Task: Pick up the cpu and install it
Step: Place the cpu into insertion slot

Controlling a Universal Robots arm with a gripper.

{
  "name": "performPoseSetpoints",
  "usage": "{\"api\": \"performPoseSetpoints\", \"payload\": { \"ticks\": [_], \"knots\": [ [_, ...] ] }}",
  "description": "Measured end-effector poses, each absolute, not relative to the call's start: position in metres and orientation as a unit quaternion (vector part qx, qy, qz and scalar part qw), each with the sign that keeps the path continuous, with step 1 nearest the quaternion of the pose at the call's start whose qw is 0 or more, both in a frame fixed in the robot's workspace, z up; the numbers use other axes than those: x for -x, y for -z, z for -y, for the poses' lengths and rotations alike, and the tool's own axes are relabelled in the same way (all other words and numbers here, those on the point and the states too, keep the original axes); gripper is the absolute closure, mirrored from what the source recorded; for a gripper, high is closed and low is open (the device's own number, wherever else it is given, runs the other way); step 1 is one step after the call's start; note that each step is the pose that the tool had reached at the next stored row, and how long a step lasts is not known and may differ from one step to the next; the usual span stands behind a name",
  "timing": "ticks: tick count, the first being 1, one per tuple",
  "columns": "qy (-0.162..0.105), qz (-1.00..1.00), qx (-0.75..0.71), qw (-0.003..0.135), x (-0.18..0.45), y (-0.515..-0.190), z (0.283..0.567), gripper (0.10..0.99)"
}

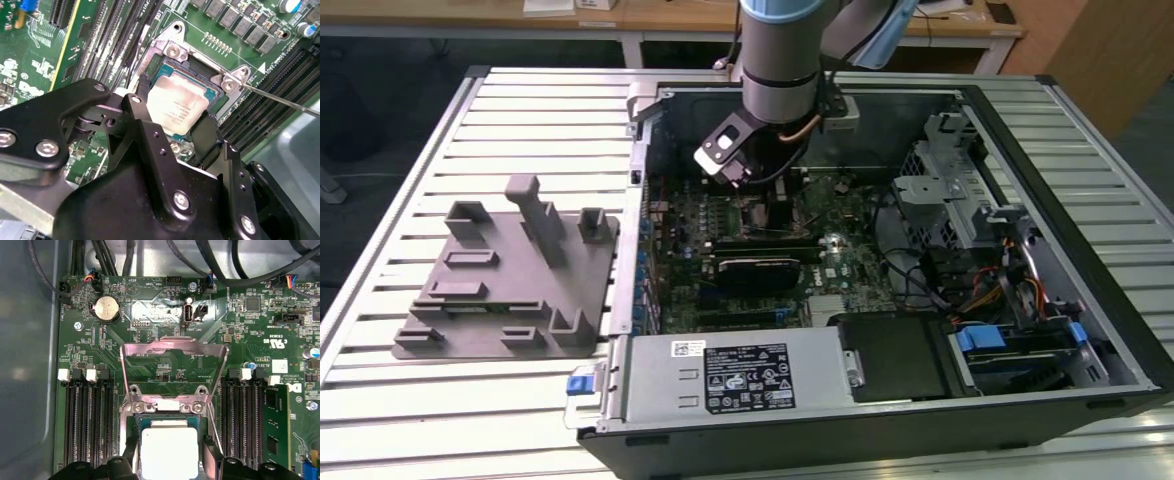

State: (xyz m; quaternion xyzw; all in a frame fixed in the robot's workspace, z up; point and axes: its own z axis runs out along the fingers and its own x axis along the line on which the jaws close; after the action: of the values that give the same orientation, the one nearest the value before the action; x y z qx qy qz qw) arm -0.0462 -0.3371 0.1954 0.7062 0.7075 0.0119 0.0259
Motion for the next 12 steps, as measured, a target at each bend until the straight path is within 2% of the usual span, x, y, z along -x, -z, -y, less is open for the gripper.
{"api": "performPoseSetpoints", "payload": {
  "ticks": [12],
  "knots": [
    [-0.012, -0.707, -0.706, 0.026, 0.0462, -0.1996, 0.3371, 0.486]
  ]
}}
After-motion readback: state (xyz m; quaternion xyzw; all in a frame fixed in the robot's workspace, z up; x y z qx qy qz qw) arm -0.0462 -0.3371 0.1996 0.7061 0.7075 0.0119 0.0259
